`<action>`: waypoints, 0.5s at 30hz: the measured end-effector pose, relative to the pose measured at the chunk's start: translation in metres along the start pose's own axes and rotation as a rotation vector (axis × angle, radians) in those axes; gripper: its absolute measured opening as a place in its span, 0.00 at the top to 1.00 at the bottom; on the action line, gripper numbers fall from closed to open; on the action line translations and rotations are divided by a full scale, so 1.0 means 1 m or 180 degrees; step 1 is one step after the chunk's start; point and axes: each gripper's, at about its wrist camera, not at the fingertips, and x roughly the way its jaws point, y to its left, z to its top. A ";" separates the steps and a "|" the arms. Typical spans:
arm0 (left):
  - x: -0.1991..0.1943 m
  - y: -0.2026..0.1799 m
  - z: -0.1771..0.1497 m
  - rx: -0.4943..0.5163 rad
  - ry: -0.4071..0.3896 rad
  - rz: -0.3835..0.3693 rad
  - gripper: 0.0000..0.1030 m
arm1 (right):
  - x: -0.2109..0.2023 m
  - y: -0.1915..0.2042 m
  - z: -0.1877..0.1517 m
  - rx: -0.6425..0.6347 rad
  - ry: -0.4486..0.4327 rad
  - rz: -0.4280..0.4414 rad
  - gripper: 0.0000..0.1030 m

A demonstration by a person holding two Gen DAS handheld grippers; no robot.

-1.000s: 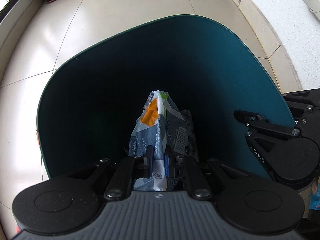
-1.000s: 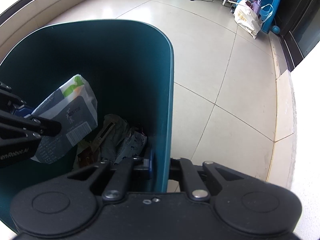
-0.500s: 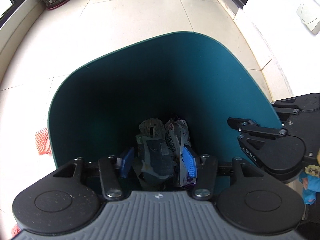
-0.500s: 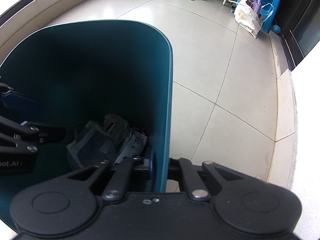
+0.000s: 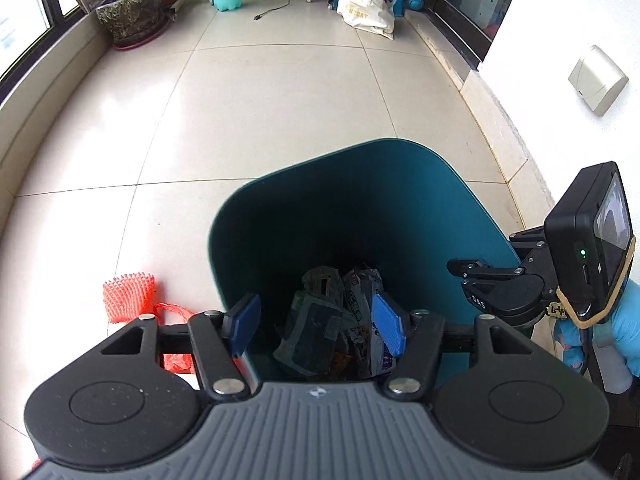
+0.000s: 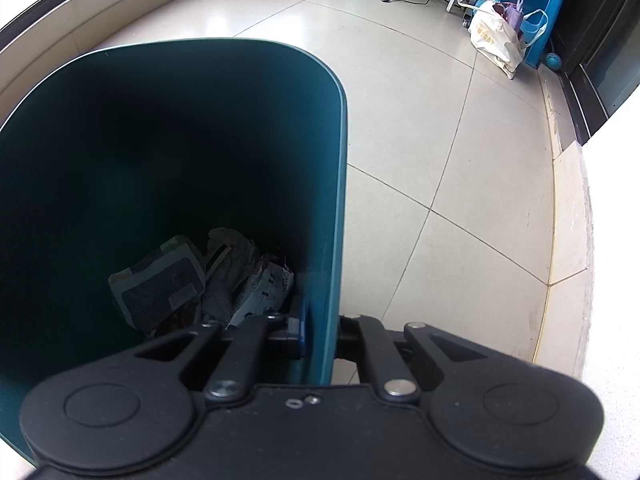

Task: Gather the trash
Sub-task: 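Withdraw the left gripper from the bin toward the white cloth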

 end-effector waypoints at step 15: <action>0.001 0.107 -0.033 -0.0589 0.0094 0.0329 0.36 | 0.000 0.000 0.000 0.0005 0.0010 -0.0003 0.94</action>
